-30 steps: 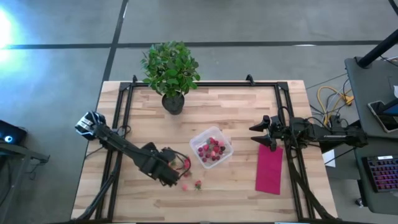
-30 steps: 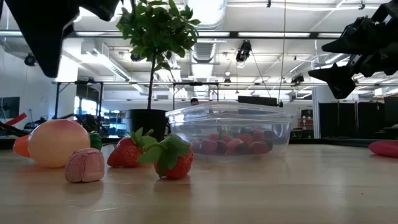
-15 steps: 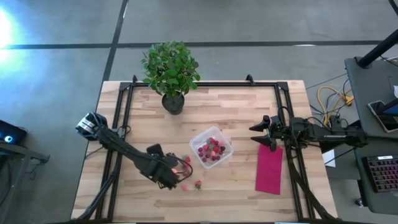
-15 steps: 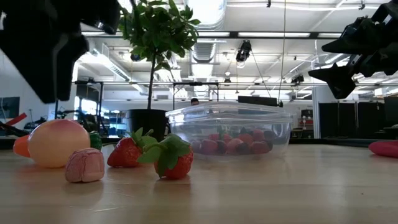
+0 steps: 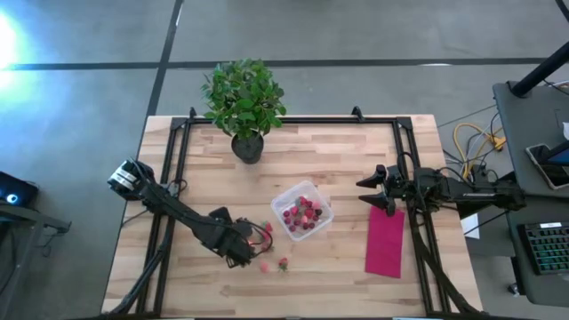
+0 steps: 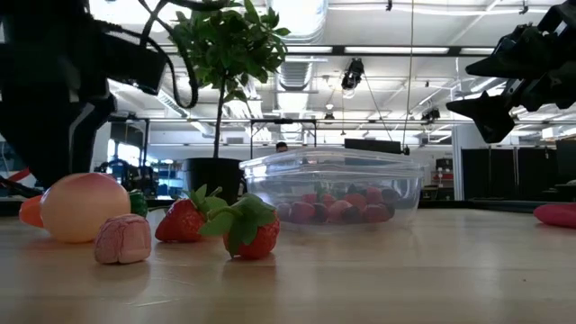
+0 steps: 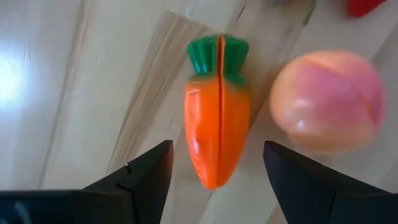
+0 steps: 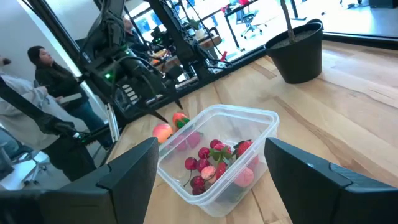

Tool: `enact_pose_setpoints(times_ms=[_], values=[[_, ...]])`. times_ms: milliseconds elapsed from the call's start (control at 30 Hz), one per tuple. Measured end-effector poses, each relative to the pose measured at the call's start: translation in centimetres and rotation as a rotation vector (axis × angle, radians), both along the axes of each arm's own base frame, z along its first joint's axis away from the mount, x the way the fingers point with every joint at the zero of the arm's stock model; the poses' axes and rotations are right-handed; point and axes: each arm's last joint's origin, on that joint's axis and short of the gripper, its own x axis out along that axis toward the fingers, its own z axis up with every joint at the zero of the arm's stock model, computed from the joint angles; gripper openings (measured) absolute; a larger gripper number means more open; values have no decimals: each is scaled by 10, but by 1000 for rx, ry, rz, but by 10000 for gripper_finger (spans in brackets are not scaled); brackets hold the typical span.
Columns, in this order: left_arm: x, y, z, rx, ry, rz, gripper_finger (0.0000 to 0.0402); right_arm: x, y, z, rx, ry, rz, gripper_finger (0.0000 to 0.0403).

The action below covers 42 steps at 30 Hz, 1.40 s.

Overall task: Pick and placing Produce into tupperware
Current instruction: Put the orange carrot into the transparent bin

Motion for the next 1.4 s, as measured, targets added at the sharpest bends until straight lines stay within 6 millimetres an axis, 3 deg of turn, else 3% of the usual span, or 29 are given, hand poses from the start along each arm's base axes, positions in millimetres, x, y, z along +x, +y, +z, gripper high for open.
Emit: enact_pose_setpoints(times_ms=[233,567,900,1067,1200,1300,1400], values=[[-7,5,-13,12,26,3,235,0,0,0,0,0,0,286],[-3,14,-20,-15,-2,11,231,0,0,0,0,0,0,286],[1,18,-18,-6,-19,-22,139,0,0,0,0,0,0,286],[10,17,11,-14,-147,-9,130,0,0,0,0,0,0,286],[21,21,54,4,-328,29,134,0,0,0,0,0,0,286],[36,25,90,4,-479,0,134,0,0,0,0,0,0,286],[59,32,110,11,-592,-51,134,0,0,0,0,0,0,286]])
